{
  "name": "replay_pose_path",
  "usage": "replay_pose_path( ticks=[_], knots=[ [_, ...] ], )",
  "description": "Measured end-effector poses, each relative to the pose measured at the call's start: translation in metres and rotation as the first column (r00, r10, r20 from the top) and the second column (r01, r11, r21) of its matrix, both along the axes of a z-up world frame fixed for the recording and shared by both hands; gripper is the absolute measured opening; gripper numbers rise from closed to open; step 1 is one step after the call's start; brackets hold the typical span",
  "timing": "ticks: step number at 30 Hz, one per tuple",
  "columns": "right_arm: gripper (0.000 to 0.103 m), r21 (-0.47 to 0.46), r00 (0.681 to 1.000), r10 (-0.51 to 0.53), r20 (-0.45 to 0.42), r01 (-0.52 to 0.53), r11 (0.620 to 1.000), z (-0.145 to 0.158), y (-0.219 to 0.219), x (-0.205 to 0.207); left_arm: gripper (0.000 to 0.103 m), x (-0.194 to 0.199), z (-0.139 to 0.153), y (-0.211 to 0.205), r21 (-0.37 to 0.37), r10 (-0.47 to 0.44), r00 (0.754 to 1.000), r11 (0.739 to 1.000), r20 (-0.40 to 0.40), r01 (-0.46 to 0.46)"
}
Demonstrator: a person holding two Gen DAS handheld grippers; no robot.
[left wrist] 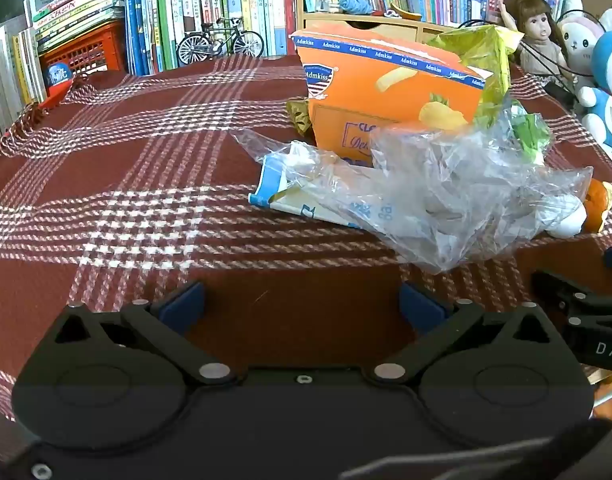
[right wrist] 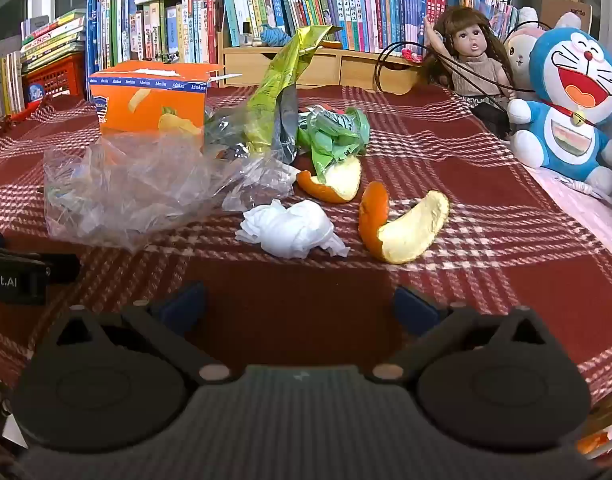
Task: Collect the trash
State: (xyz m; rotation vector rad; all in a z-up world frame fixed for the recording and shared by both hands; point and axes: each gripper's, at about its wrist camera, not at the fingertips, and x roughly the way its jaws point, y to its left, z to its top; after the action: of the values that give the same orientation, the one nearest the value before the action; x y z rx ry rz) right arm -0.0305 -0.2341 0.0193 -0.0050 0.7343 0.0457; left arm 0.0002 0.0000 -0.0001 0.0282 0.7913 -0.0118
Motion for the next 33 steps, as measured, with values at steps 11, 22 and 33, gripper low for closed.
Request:
replay_pose_path(
  ticks=[11, 22, 33],
  knots=[
    [0.103, 0.001, 1.0, 0.0, -0.001, 0.0, 1.0, 0.0001, 0.0004, 0.0001, 0.103, -0.0008, -0.0003, 0.0001, -0.001, 0.0, 1.0, 1.0, 0.006, 0.0],
    [0.103, 0.001, 1.0, 0.0, -0.002, 0.0, 1.0, 0.0005, 0.0004, -0.0002, 0.103, -0.005, -0.0059, 0.0031, -0.001, 0.0, 1.0, 1.0, 0.017, 0.0],
    [0.103, 0.001, 1.0, 0.0, -0.002, 0.0, 1.0, 0.0007, 0.0005, -0.0002, 0.103, -0.0021, -0.004, 0.0009, 0.001, 0.002, 1.0, 1.0, 0.008, -0.002]
  ],
)
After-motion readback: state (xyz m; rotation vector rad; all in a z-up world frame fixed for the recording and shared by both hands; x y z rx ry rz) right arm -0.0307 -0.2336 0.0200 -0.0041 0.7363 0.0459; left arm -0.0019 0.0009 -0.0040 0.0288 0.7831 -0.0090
